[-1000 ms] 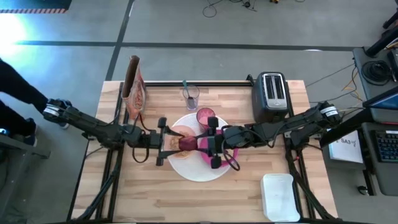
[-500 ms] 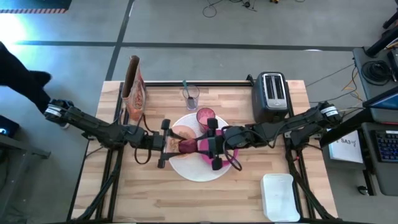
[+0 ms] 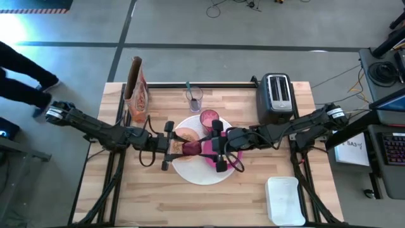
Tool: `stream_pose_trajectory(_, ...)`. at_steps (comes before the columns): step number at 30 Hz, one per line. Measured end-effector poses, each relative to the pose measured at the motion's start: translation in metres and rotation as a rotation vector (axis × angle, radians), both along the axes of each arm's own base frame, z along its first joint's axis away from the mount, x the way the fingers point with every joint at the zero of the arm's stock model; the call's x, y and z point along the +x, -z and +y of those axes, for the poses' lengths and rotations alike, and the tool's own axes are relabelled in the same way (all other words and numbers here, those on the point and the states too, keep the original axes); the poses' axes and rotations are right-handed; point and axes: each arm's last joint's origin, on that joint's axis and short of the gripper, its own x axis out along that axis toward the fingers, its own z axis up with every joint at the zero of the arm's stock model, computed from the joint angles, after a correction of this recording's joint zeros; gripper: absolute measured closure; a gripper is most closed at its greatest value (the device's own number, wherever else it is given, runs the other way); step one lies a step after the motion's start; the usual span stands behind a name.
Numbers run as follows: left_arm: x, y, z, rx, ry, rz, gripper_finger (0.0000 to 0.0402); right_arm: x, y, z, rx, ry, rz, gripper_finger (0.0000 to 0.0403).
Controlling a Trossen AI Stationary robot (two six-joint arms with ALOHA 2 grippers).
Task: Arrange a breakfast setting
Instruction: Put the red apple on the white table mat to the left of the cup of milk
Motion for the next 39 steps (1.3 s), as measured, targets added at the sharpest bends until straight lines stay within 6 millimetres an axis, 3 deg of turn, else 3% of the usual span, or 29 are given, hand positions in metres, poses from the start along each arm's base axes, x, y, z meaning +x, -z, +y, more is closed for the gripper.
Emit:
stream_pose_trajectory(5, 0.0, -0.002, 0.002, 0.002, -0.063, 0.018, 0.0209, -0.012, -0.006, -0.003, 0.027, 0.018, 0.044, 0.0138)
stream_pose_trajectory(10, 0.002, -0.011, 0.007, 0.011, -0.159, 0.071, 0.0209, -0.034, -0.019, -0.012, 0.062, 0.137, 0.091, 0.0128)
stream_pose_trajectory(14, 0.005, -0.024, 0.025, 0.016, -0.368, 0.196, 0.0209, -0.051, -0.027, -0.026, 0.135, 0.248, 0.122, 0.0135)
stream_pose_trajectory(18, 0.013, -0.03, 0.055, -0.033, -0.528, 0.352, 0.0209, -0.061, -0.031, -0.038, 0.209, 0.319, 0.147, 0.0144)
stream_pose_trajectory(22, 0.021, -0.018, 0.09, -0.076, -0.672, 0.495, 0.0209, -0.066, -0.03, -0.048, 0.248, 0.382, 0.184, 0.0147)
stream_pose_trajectory(29, 0.039, 0.016, 0.14, -0.199, -0.664, 0.619, 0.0209, -0.071, -0.019, -0.059, 0.249, 0.454, 0.301, 0.0143)
stream_pose_trajectory(39, 0.059, 0.053, 0.147, -0.256, -0.599, 0.737, 0.0209, -0.072, -0.013, -0.059, 0.23, 0.461, 0.355, 0.0148)
